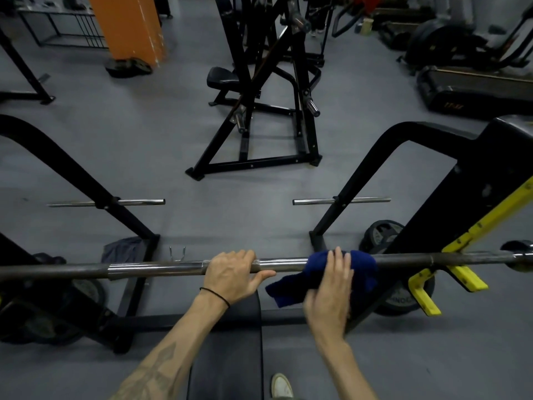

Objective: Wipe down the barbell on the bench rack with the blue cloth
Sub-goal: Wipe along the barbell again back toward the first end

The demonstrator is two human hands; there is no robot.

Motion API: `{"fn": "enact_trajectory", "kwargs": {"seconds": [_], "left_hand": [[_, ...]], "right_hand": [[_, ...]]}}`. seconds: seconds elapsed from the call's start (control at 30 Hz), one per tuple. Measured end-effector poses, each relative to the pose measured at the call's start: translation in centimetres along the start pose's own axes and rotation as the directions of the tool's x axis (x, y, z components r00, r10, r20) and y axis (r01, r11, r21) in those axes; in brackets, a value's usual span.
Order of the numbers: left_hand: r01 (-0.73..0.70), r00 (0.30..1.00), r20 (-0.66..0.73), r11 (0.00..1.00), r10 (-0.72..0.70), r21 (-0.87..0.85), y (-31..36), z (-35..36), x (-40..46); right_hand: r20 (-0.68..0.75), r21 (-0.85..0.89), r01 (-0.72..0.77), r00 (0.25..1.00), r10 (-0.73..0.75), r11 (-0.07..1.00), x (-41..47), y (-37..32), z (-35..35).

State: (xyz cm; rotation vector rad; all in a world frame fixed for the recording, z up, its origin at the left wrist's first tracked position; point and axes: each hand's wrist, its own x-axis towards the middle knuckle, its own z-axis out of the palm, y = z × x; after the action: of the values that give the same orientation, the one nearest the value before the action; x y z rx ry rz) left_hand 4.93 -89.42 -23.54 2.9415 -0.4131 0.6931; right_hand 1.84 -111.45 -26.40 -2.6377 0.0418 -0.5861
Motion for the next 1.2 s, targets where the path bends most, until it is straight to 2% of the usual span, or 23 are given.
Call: {"fn": "enact_trajectory", "kwargs": {"seconds": [0.03, 0.1, 0.17, 0.2, 0.23, 0.3, 0.37, 0.4, 0.43, 0.47, 0.53, 0.57, 0.63, 0.7, 0.77, 0.8, 0.87, 0.93, 1.0, 1.03, 1.1, 1.17, 1.2], "left_hand": [[-0.005, 1.0, -0.003, 1.0, 0.005, 0.002, 0.0, 0.0, 0.0], [-0.009, 1.0, 0.017, 1.0, 0.009, -0.003, -0.1, 0.0, 0.2], [-0.016, 0.996, 0.09, 1.0, 0.016, 0.002, -0.3, -0.4, 0.5], [-0.028, 0.99, 0.137, 0.999, 0.024, 0.023, -0.3, -0.7, 0.7], [-0.051, 0.982, 0.185, 0.998, 0.044, 0.035, -0.3, -1.3, 1.2], [-0.055, 0.939, 0.34, 0.998, 0.046, 0.017, -0.4, -2.1, 2.3], [-0.025, 0.869, 0.494, 1.0, 0.031, -0.018, -0.7, -2.3, 3.2], [-0.017, 0.852, 0.522, 1.0, 0.026, -0.022, -0.7, -2.5, 3.5], [-0.007, 0.852, 0.524, 1.0, 0.018, -0.022, -0.7, -2.6, 3.4], [0.001, 0.862, 0.508, 1.0, 0.007, -0.014, -0.6, -2.5, 3.2], [0.022, 0.897, 0.441, 1.0, -0.014, -0.014, -0.5, -2.2, 2.4], [0.049, 0.92, 0.392, 0.998, -0.031, -0.036, -0.6, -2.0, 2.0], [0.068, 0.959, 0.281, 0.995, -0.046, -0.068, -0.8, -1.6, 1.0], [0.001, 0.99, 0.14, 0.999, 0.006, -0.045, -1.0, -0.7, 0.1], [-0.025, 0.997, 0.066, 1.0, 0.026, -0.015, -1.1, -0.1, -0.2], [-0.026, 0.998, 0.051, 1.0, 0.026, -0.009, -1.2, -0.1, -0.2], [-0.02, 0.999, 0.03, 1.0, 0.02, 0.001, -1.1, -0.1, 0.0], [-0.024, 0.999, 0.024, 1.0, 0.025, -0.008, -1.1, 0.0, 0.0], [-0.029, 0.999, 0.014, 0.999, 0.029, -0.022, -1.2, 0.1, -0.2], [-0.034, 0.999, 0.002, 0.999, 0.034, -0.027, -1.2, 0.1, -0.2], [-0.04, 0.999, -0.018, 0.999, 0.04, -0.022, -1.1, 0.1, -0.1], [-0.032, 0.999, -0.022, 0.999, 0.032, -0.014, -1.0, 0.1, -0.1], [-0.031, 0.999, -0.02, 0.999, 0.031, -0.016, -0.9, 0.1, -0.1]], "right_hand": [[0.009, 0.042, 0.007, 1.0, -0.007, 0.999, -0.7, -2.1, 0.6], [0.081, 0.086, 0.206, 0.974, -0.213, 0.975, -1.9, -4.2, 1.4], [0.119, 0.058, 0.406, 0.904, -0.41, 0.912, -1.4, -2.7, 0.9], [0.111, 0.032, 0.418, 0.901, -0.419, 0.908, -0.7, -0.9, 0.5], [0.089, 0.004, 0.359, 0.929, -0.358, 0.933, -0.1, 0.7, 0.0], [0.03, -0.026, 0.115, 0.993, -0.114, 0.993, 0.9, 2.3, -0.8], [-0.013, 0.008, -0.056, 0.998, 0.056, 0.998, 0.9, 0.2, 0.0], [-0.014, 0.032, -0.052, 0.999, 0.052, 0.998, 0.6, -1.5, 0.7], [0.005, 0.055, 0.015, 1.0, -0.015, 0.998, -0.1, -3.2, 1.2], [0.048, 0.071, 0.131, 0.99, -0.134, 0.989, -1.0, -4.3, 1.7], [0.13, 0.053, 0.363, 0.921, -0.367, 0.93, -1.6, -3.9, 1.6], [0.134, 0.026, 0.422, 0.897, -0.422, 0.906, -0.9, -2.5, 1.1], [0.109, -0.022, 0.368, 0.925, -0.364, 0.929, 0.5, 0.6, 0.2], [0.038, -0.043, 0.161, 0.987, -0.159, 0.986, 1.5, 1.7, -0.4], [-0.016, -0.014, 0.004, 1.0, -0.004, 1.0, 1.1, -0.5, 0.6], [-0.018, 0.01, 0.0, 1.0, 0.001, 1.0, 0.5, -2.1, 1.2], [0.05, 0.052, 0.162, 0.985, -0.164, 0.985, -0.9, -3.9, 1.9], [0.123, 0.046, 0.379, 0.916, -0.382, 0.924, -0.6, -2.3, 1.4], [0.147, -0.023, 0.461, 0.879, -0.454, 0.887, 1.0, 1.1, 0.3], [0.135, -0.05, 0.422, 0.901, -0.413, 0.905, 1.8, 2.6, -0.1], [0.063, -0.073, 0.205, 0.978, -0.2, 0.976, 2.1, 3.0, -0.6], [-0.008, -0.035, 0.025, 1.0, -0.025, 0.999, 0.9, -0.2, 0.6], [-0.008, 0.002, 0.018, 1.0, -0.018, 1.0, 0.1, -2.1, 1.2]]}}
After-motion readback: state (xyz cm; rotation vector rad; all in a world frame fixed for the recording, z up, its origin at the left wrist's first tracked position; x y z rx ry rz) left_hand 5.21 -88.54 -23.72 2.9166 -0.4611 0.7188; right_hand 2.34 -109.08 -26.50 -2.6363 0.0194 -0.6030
